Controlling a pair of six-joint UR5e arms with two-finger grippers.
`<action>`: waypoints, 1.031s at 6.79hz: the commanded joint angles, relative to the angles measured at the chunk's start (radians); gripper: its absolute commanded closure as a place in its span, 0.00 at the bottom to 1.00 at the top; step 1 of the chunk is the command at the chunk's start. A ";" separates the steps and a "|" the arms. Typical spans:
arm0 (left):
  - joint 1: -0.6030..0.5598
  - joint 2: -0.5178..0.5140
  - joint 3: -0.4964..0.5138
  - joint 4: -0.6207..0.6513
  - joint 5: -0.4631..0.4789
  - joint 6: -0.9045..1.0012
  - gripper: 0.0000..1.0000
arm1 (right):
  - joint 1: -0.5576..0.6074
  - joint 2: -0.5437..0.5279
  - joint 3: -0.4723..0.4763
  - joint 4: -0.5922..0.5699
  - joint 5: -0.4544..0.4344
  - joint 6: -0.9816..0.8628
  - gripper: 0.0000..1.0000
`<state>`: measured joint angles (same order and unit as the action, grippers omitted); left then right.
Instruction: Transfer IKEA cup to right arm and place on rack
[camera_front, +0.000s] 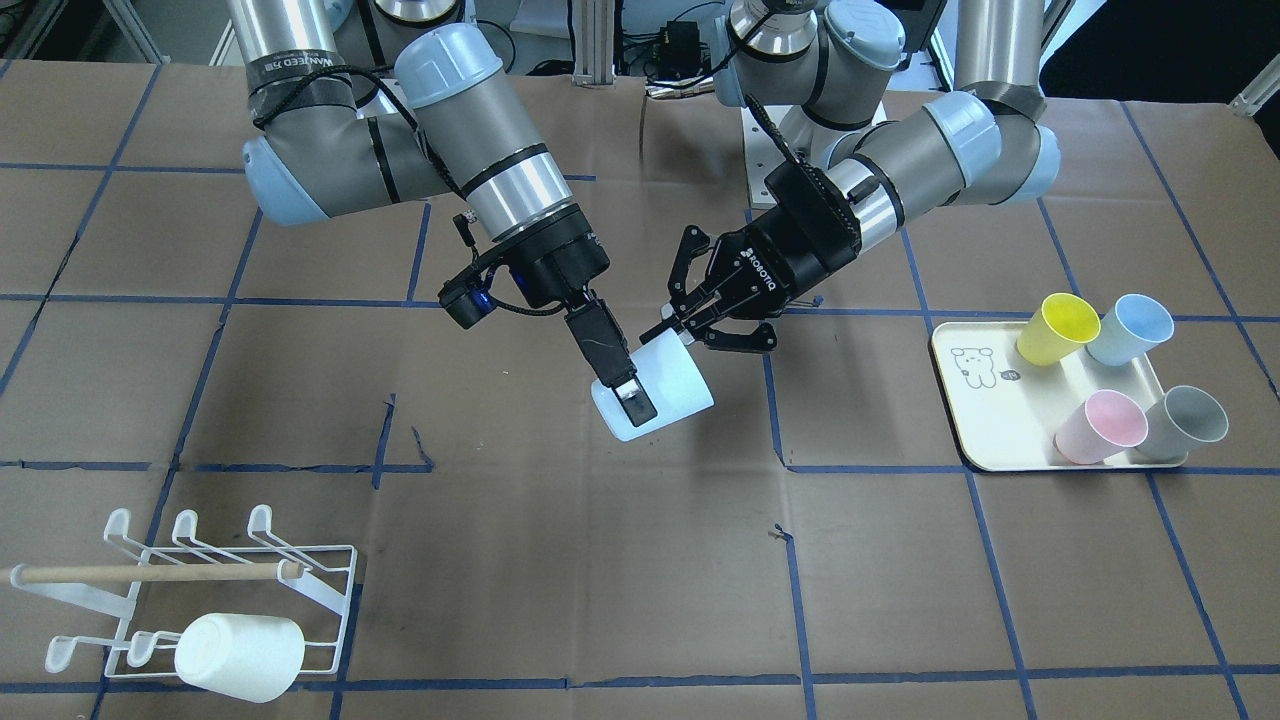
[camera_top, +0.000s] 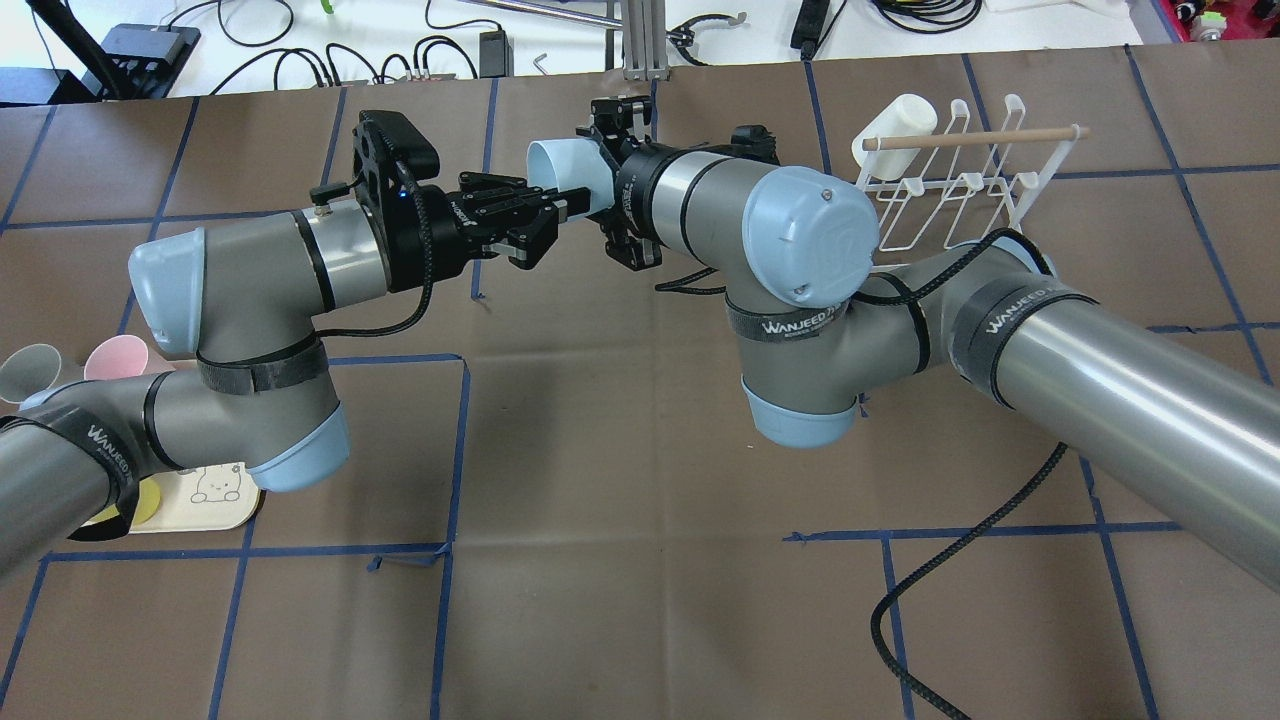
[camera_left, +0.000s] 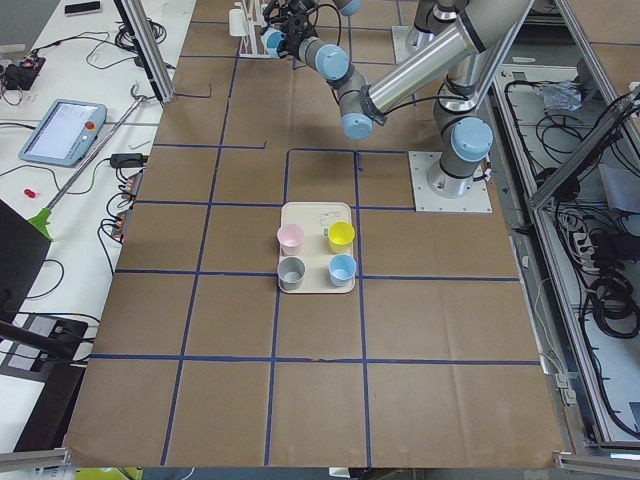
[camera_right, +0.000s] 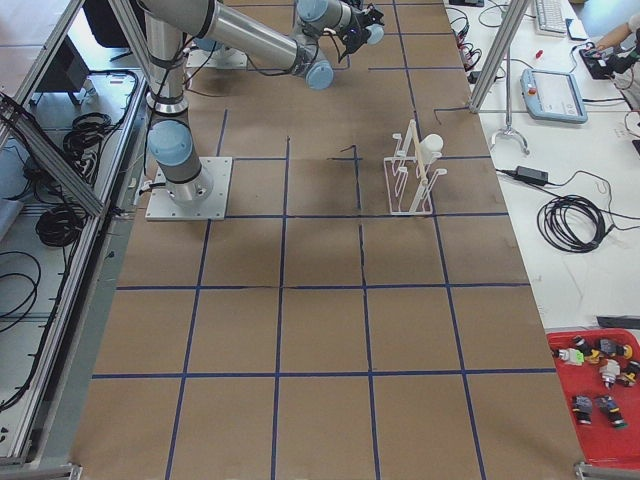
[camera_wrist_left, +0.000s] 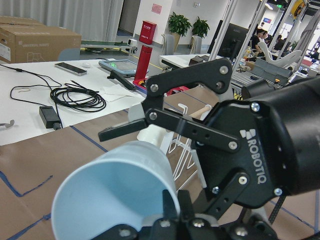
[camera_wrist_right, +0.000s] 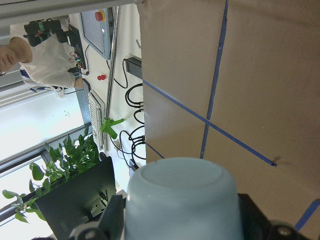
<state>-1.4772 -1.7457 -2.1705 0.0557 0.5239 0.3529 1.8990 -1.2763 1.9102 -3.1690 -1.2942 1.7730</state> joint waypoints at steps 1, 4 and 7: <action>0.001 0.000 0.000 0.001 0.001 0.000 0.92 | 0.000 0.000 0.001 -0.002 0.003 -0.003 0.59; 0.002 0.001 0.011 0.003 0.002 -0.052 0.03 | -0.001 -0.001 0.001 -0.003 0.004 -0.003 0.62; 0.062 0.020 0.003 0.000 -0.005 -0.051 0.01 | -0.018 0.009 -0.007 -0.019 0.007 -0.018 0.68</action>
<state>-1.4498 -1.7350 -2.1618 0.0575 0.5220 0.3030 1.8928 -1.2730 1.9069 -3.1791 -1.2892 1.7627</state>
